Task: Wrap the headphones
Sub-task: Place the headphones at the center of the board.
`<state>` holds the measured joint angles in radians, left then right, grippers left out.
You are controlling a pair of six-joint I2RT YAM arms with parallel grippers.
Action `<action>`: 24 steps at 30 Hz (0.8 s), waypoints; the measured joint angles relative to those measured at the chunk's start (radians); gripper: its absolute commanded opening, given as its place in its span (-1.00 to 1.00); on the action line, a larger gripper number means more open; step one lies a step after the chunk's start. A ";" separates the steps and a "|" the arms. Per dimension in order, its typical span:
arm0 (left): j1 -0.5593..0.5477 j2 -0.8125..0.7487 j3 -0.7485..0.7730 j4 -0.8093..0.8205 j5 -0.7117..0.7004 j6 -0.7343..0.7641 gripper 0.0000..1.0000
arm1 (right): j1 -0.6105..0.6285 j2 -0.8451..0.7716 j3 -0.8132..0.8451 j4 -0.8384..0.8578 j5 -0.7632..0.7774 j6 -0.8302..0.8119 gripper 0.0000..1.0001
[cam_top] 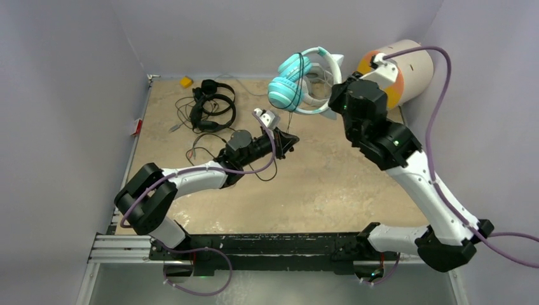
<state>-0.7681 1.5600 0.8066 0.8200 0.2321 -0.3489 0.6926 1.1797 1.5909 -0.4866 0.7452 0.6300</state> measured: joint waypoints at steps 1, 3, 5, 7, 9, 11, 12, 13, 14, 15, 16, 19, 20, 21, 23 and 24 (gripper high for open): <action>-0.010 -0.002 0.000 -0.018 -0.003 -0.016 -1.00 | 0.000 0.021 -0.002 0.007 0.027 0.000 -1.00; -0.026 -0.010 -0.001 -0.049 -0.008 -0.041 -1.00 | -0.001 0.063 -0.006 0.018 0.071 0.000 -1.00; -0.042 -0.025 -0.001 -0.092 -0.017 -0.069 -1.00 | -0.005 0.109 -0.011 0.032 0.112 -0.001 -1.00; -0.053 -0.040 -0.001 -0.132 -0.022 -0.090 -1.00 | -0.010 0.150 -0.013 0.041 0.143 -0.002 -1.00; -0.061 -0.058 0.000 -0.188 -0.035 -0.114 -1.00 | -0.015 0.192 -0.016 0.053 0.171 -0.008 -1.00; -0.064 -0.075 0.006 -0.257 -0.052 -0.132 -1.00 | -0.022 0.229 -0.033 0.069 0.192 -0.014 -1.00; -0.065 -0.082 0.012 -0.290 -0.057 -0.140 -0.98 | -0.027 0.245 -0.047 0.080 0.199 -0.015 -1.00; -0.066 -0.088 0.023 -0.338 -0.063 -0.150 -0.96 | -0.031 0.258 -0.060 0.086 0.205 -0.015 -1.00; -0.066 -0.093 0.039 -0.389 -0.069 -0.163 -0.95 | -0.039 0.273 -0.080 0.097 0.208 -0.012 -1.00; -0.066 -0.095 0.050 -0.420 -0.069 -0.170 -0.93 | -0.047 0.285 -0.105 0.109 0.208 -0.008 -1.00; -0.066 -0.095 0.066 -0.462 -0.068 -0.184 -0.92 | -0.055 0.295 -0.133 0.126 0.208 -0.002 -1.00; -0.066 -0.095 0.101 -0.555 -0.048 -0.226 -0.90 | -0.081 0.319 -0.230 0.162 0.204 0.023 -1.00; -0.066 -0.095 0.106 -0.570 -0.039 -0.241 -0.89 | -0.086 0.322 -0.257 0.170 0.202 0.029 -1.00; -0.066 -0.095 0.109 -0.583 -0.025 -0.264 -0.89 | -0.092 0.325 -0.301 0.188 0.195 0.038 -1.00; -0.066 -0.095 0.111 -0.603 0.000 -0.297 -0.89 | -0.096 0.326 -0.356 0.206 0.179 0.049 -1.00; -0.066 -0.094 0.111 -0.611 0.013 -0.317 -0.89 | -0.097 0.326 -0.385 0.213 0.170 0.060 -1.00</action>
<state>-0.8337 1.4662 0.9180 0.2089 0.2447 -0.6659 0.5953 1.5059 1.2064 -0.2733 0.9150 0.6899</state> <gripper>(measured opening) 0.052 0.115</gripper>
